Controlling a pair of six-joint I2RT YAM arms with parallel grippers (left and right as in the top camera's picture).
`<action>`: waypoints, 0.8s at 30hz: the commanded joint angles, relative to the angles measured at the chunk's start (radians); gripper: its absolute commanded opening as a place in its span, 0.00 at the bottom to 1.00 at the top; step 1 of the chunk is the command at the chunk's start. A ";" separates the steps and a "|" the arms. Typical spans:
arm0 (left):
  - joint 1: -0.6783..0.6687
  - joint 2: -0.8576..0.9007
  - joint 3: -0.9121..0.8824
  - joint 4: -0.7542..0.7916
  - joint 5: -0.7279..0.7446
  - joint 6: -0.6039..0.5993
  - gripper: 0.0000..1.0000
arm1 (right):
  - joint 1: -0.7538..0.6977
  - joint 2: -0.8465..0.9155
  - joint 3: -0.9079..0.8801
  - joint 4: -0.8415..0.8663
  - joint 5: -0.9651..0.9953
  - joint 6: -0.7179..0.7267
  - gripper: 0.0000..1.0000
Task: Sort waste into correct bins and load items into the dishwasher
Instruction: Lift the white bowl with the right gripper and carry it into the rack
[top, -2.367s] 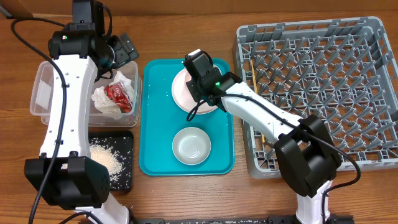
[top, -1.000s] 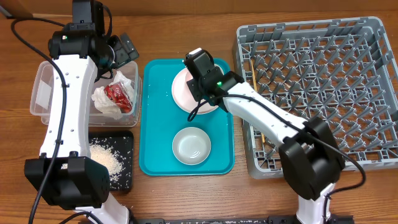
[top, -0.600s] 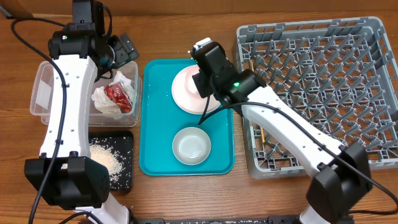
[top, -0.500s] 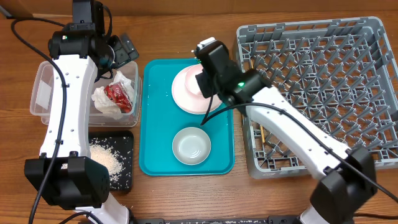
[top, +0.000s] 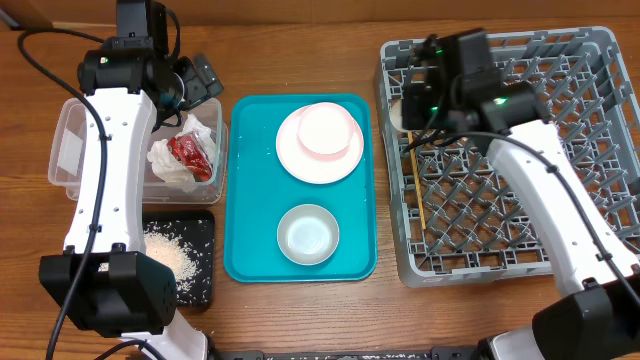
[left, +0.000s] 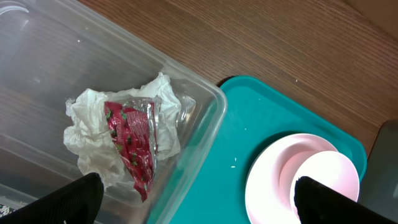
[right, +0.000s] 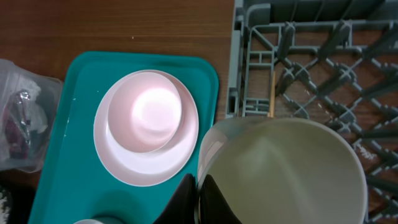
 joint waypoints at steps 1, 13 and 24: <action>-0.006 -0.014 0.014 0.004 0.004 0.012 1.00 | -0.058 -0.025 0.004 -0.001 -0.159 0.005 0.04; -0.006 -0.014 0.014 0.004 0.004 0.012 1.00 | -0.119 -0.025 0.003 -0.027 -0.443 -0.085 0.04; -0.006 -0.014 0.014 0.004 0.004 0.012 1.00 | -0.123 0.040 -0.003 -0.028 -0.408 -0.121 0.04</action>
